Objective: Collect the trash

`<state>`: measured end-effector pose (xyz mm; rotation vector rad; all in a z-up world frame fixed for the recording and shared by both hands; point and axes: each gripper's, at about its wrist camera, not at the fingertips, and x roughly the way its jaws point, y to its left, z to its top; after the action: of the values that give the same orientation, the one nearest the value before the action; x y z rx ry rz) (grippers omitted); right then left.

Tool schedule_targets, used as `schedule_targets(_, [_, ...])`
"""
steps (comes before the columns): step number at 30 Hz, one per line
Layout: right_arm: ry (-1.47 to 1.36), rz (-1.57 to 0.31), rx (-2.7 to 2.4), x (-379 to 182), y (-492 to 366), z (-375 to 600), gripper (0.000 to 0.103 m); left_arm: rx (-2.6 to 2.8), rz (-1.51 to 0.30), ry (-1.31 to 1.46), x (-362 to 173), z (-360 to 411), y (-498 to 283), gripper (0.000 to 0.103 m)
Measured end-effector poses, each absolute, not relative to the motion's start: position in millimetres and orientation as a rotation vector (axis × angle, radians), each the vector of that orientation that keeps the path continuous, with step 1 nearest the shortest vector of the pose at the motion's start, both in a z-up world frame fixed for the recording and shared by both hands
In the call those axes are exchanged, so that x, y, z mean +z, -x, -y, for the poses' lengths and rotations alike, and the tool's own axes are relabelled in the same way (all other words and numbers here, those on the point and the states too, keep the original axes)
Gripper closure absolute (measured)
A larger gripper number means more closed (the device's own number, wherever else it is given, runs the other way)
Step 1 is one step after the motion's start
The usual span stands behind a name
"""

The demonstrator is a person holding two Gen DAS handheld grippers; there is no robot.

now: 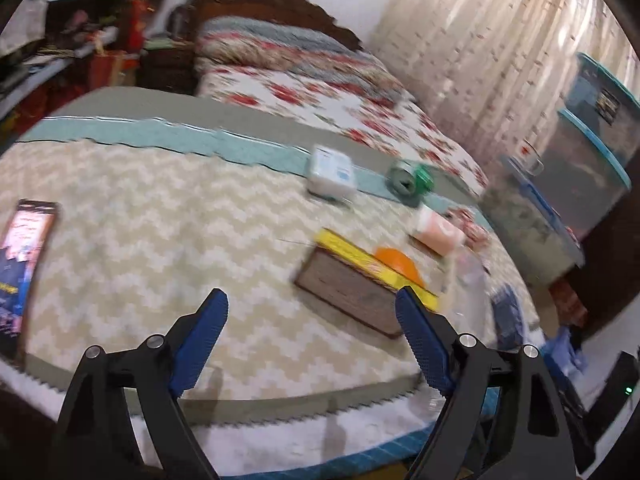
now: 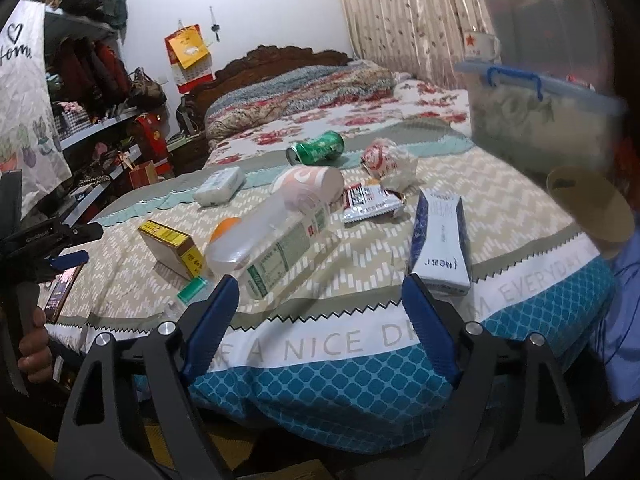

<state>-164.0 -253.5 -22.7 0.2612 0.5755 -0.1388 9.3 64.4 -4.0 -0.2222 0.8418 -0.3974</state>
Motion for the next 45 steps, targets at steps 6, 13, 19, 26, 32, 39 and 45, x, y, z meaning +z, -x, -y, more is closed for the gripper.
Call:
schedule_targets(6, [-0.375, -0.569, -0.259, -30, 170, 295, 0.020, -0.475, -0.819, 0.176, 6, -28, -6, 0.021])
schedule_targets(13, [-0.434, -0.580, -0.310, -40, 176, 316, 0.020, -0.608, -0.833, 0.000, -1, 34, 18, 0.021])
schedule_targets(19, [-0.398, -0.579, -0.322, -43, 169, 322, 0.019, -0.679, -0.777, -0.201, -7, 94, 31, 0.022])
schedule_targets(26, [-0.396, -0.593, -0.320, -51, 147, 337, 0.019, -0.613, -0.768, -0.379, -38, 152, 13, 0.021])
schedule_targets(32, [-0.377, -0.644, -0.279, -73, 124, 341, 0.043, -0.599, -0.846, -0.408, -62, 166, -4, 0.043])
schedule_targets(39, [-0.431, -0.501, -0.318, -68, 147, 370, 0.045, -0.703, -0.799, -0.338, -21, 189, 1, 0.043])
schedule_targets(45, [-0.531, -0.398, -0.482, -66, 175, 440, 0.046, -0.964, -0.810, -0.381, -4, 288, 2, 0.043])
